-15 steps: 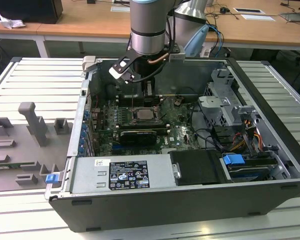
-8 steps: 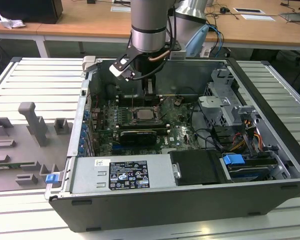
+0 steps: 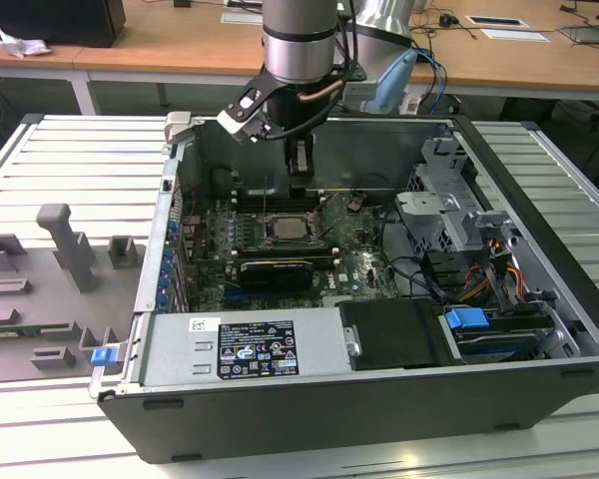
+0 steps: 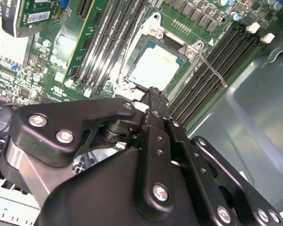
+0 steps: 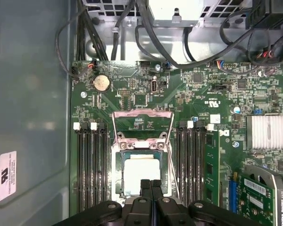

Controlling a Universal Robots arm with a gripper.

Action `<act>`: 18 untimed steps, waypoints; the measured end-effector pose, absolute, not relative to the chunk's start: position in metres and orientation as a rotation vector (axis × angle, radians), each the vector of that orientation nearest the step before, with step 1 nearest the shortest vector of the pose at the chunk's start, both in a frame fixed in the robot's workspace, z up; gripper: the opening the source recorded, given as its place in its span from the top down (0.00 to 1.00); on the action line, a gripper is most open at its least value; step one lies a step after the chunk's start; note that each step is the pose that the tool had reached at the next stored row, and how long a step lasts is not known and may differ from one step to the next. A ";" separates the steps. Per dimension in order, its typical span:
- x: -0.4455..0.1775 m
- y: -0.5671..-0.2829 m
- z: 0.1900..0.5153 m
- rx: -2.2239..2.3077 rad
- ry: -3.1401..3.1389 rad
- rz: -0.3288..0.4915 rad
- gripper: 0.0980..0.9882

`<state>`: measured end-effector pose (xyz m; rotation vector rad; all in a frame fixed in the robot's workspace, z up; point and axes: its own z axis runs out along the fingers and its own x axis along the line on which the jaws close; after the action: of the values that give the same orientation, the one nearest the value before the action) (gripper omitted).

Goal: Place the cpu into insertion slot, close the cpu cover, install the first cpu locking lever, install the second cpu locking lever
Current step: 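Close the cpu cover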

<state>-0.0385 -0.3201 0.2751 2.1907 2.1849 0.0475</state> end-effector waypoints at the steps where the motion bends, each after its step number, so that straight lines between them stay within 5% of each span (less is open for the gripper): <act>1: -0.038 -0.321 0.275 2.191 2.185 0.047 0.99; 18: -0.017 -0.321 0.275 2.190 2.185 0.047 0.99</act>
<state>-0.0168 -0.3208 0.2746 2.1905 2.1850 0.0472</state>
